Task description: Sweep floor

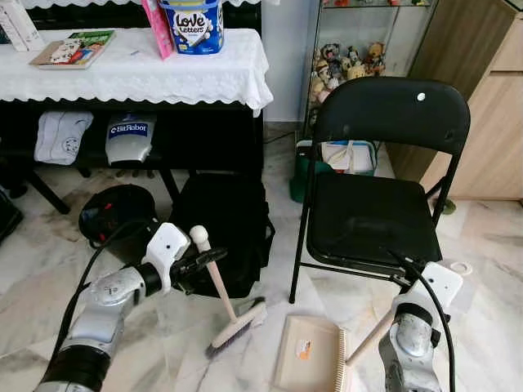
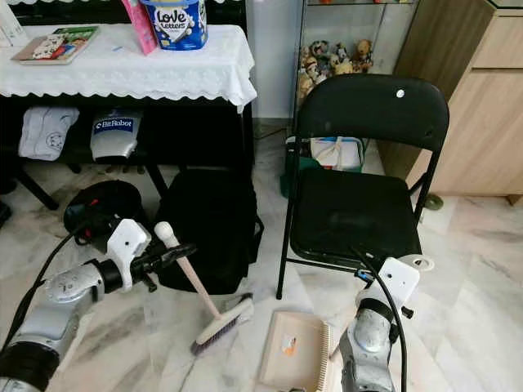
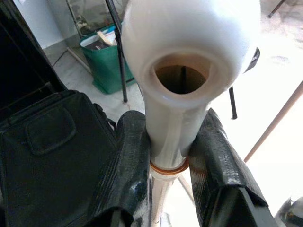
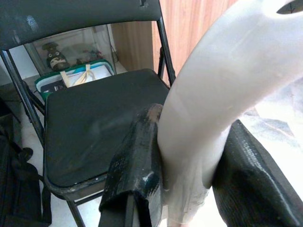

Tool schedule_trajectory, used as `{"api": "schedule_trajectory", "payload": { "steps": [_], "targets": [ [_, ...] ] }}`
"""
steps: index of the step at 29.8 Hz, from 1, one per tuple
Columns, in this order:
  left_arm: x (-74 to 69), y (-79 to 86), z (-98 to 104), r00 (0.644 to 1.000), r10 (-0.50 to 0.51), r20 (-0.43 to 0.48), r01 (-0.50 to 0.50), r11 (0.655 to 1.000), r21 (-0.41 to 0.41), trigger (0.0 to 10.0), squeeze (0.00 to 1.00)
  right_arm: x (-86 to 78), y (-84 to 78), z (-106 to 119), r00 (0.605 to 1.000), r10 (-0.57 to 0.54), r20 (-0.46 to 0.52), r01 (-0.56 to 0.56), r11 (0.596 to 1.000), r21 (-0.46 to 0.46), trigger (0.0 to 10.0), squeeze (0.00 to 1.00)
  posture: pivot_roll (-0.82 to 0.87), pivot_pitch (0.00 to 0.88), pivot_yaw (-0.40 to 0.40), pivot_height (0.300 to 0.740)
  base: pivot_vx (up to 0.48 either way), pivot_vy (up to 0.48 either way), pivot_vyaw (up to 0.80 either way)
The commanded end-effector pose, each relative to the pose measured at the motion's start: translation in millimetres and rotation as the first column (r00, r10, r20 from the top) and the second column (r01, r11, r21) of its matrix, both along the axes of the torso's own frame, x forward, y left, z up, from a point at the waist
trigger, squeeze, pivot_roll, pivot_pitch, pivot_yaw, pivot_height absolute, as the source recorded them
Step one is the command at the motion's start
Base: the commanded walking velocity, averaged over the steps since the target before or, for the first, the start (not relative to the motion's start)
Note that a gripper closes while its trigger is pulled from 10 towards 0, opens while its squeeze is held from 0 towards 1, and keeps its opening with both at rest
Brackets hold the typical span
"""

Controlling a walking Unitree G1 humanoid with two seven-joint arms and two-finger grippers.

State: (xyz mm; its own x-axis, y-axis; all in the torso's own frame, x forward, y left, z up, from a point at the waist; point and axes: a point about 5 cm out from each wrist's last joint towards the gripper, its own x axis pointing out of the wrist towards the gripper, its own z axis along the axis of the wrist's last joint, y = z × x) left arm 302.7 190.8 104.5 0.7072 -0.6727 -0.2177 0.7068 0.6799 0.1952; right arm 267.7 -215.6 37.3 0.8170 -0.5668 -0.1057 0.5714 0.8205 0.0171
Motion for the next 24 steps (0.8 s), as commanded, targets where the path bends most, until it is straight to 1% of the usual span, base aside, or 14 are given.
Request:
{"api": "schedule_trajectory", "payload": {
  "steps": [1, 3, 4, 6, 8, 10, 12, 15, 19, 21, 24],
  "targets": [
    [-2.9, 8.9, 1.8, 1.0, 0.009, -0.013, -0.009, 1.0, 0.021, 10.0, 0.0, -0.2, 1.7, -2.4, 1.0, 0.002, -0.002, -0.002, 1.0, 0.021, 10.0, 0.0, -0.01, 0.108, 0.051, 0.74, 0.0, 0.0, 0.0],
    [-1.8, 9.8, 9.0, 1.0, 0.006, -0.007, -0.006, 1.0, 0.003, 10.0, 0.0, 0.3, 1.5, -2.0, 1.0, 0.004, -0.001, -0.004, 1.0, 0.019, 10.0, 0.0, -0.02, 0.107, 0.049, 0.74, 0.0, 0.0, 0.0],
    [-1.8, 9.8, 9.0, 1.0, 0.006, -0.007, -0.006, 1.0, 0.003, 10.0, 0.0, 0.3, 1.5, -2.0, 1.0, 0.004, -0.001, -0.004, 1.0, 0.019, 10.0, 0.0, -0.02, 0.107, 0.049, 0.74, 0.0, 0.0, 0.0],
    [3.3, 8.1, 20.4, 0.999, 0.035, 0.036, -0.033, 0.997, -0.066, 10.0, 0.0, 0.3, 1.0, -1.9, 1.0, 0.004, -0.001, -0.004, 1.0, 0.017, 10.0, 0.0, -0.02, 0.106, 0.047, 0.74, 0.0, 0.0, 0.0],
    [4.7, 6.6, 23.9, 0.998, 0.041, 0.047, -0.036, 0.995, -0.088, 10.0, 0.0, 0.3, 0.8, -1.8, 1.0, 0.003, 0.0, -0.003, 1.0, 0.017, 10.0, 0.0, -0.02, 0.106, 0.047, 0.74, 0.0, 0.0, 0.0],
    [6.7, 1.9, 31.4, 0.996, 0.049, 0.068, -0.039, 0.989, -0.141, 10.0, 0.0, 0.4, 0.6, -1.7, 1.0, 0.003, 0.001, -0.003, 1.0, 0.015, 10.0, 0.0, -0.02, 0.106, 0.047, 0.74, 0.0, 0.0, 0.0],
    [7.7, 0.3, 34.7, 0.995, 0.059, 0.078, -0.046, 0.985, -0.166, 10.0, 0.0, 0.5, 0.6, -1.6, 1.0, 0.004, 0.002, -0.004, 1.0, 0.014, 10.0, 0.0, -0.02, 0.106, 0.047, 0.74, 0.0, 0.0, 0.0],
    [9.2, -5.8, 40.8, 0.992, 0.082, 0.099, -0.057, 0.97, -0.235, 10.0, 0.0, 0.3, 0.8, -1.4, 1.0, 0.004, 0.003, -0.004, 1.0, 0.014, 10.0, 0.0, -0.02, 0.107, 0.047, 0.74, 0.0, 0.0, 0.0],
    [10.0, -9.4, 43.5, 0.989, 0.1, 0.113, -0.067, 0.962, -0.266, 10.0, 0.0, 0.3, 1.3, -1.3, 1.0, 0.004, 0.003, -0.004, 1.0, 0.014, 10.0, 0.0, -0.02, 0.107, 0.048, 0.74, 0.0, 0.0, 0.0],
    [13.4, -12.5, 50.6, 0.976, 0.156, 0.148, -0.102, 0.942, -0.321, 10.0, 0.0, 0.1, 1.7, -1.6, 1.0, 0.005, 0.003, -0.005, 1.0, 0.015, 10.0, 0.0, -0.02, 0.108, 0.05, 0.74, 0.0, 0.0, 0.0],
    [16.8, -14.4, 56.8, 0.964, 0.192, 0.184, -0.121, 0.933, -0.339, 10.0, 0.0, 0.0, 1.6, -2.0, 1.0, 0.003, 0.002, -0.003, 1.0, 0.016, 10.0, 0.0, -0.02, 0.109, 0.051, 0.74, 0.0, 0.0, 0.0]
  ]
}}
